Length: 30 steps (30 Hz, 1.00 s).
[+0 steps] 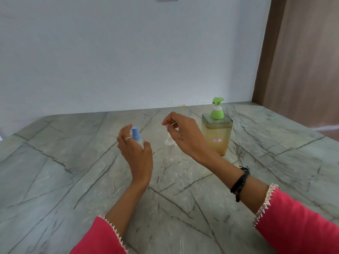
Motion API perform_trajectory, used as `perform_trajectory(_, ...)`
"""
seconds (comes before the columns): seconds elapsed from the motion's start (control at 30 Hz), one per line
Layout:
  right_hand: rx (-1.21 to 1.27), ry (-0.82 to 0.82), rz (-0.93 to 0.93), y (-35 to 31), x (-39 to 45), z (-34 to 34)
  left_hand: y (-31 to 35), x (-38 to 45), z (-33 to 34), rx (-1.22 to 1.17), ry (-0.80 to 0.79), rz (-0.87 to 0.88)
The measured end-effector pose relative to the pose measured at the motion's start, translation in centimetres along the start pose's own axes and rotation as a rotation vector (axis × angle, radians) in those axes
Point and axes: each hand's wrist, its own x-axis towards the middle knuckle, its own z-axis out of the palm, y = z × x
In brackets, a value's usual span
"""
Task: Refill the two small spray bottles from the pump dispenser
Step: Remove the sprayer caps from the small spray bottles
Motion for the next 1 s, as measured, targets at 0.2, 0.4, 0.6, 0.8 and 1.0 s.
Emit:
perform_trajectory(0.2, -0.019, 0.002, -0.058, -0.8, -0.3, 1.1, -0.9, 0.0, 0.2, -0.034, -0.124, -0.215)
perform_trajectory(0.4, -0.061, 0.011, -0.082, -0.8, -0.4, 1.0, -1.2, 0.1, 0.1, -0.119, -0.142, -0.245)
perform_trajectory(0.6, -0.118, -0.065, 0.021, -1.4, 0.5, 0.7, -0.4, -0.3, 0.3, -0.210, -0.221, -0.176)
perform_trajectory(0.8, -0.243, -0.082, 0.039, -1.8, 1.2, 1.5, 0.3, -0.3, -0.2, -0.198, -0.205, -0.046)
perform_trajectory(1.0, -0.029, -0.181, 0.079, -1.7, 2.0, 0.7, 0.7, -0.2, -0.5, -0.221, -0.221, -0.063)
